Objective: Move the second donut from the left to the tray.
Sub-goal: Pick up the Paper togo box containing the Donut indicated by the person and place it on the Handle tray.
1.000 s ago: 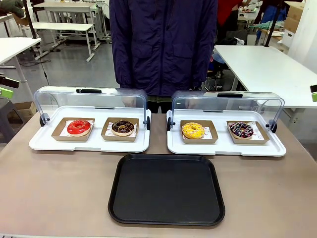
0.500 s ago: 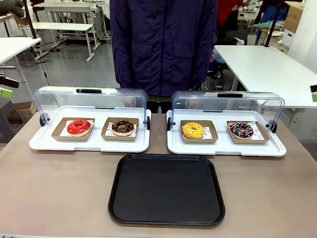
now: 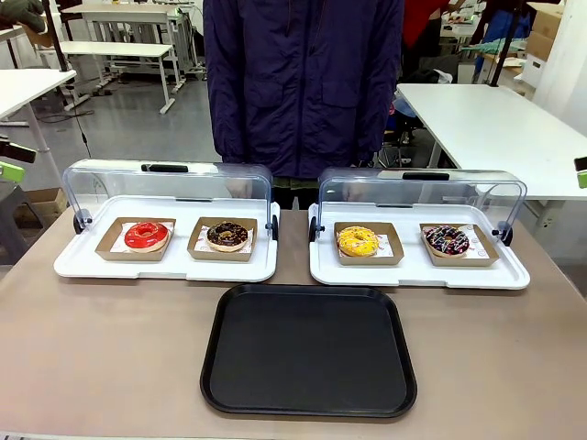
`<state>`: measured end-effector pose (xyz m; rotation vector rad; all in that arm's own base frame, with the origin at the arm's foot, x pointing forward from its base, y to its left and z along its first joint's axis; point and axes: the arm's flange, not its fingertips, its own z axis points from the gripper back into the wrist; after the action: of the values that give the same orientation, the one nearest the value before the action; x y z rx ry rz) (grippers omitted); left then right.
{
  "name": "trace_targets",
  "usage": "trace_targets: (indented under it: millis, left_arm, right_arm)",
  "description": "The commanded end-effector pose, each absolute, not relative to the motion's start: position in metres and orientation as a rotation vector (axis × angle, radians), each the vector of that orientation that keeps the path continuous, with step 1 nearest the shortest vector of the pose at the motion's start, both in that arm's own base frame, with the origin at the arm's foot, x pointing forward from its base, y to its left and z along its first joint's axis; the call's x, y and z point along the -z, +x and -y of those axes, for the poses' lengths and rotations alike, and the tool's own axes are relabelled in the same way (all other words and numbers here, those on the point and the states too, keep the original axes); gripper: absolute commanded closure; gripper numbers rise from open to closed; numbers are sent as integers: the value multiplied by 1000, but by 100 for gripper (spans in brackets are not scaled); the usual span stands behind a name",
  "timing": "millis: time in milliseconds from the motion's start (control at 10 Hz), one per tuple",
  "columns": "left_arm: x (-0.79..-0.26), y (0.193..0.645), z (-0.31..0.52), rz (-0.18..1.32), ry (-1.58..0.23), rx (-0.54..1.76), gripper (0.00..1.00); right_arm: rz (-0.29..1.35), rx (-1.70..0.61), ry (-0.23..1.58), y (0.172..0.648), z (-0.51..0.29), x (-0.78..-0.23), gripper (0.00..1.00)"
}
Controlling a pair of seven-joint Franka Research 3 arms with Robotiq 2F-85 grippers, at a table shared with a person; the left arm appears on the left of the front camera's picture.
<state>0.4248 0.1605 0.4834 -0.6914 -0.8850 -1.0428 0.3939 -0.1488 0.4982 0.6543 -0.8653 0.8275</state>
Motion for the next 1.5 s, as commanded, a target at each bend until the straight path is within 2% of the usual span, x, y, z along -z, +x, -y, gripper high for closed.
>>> trace_targets:
  millis: [0, 1400]
  left_arm:
    - [-484, 424, -161, 888, -698, 1050, 0]
    - [-484, 424, -161, 888, -698, 1050, 0]
  right_arm:
    - [888, -834, 658, 396, 148, -500, 0]
    - [888, -834, 658, 396, 148, -500, 0]
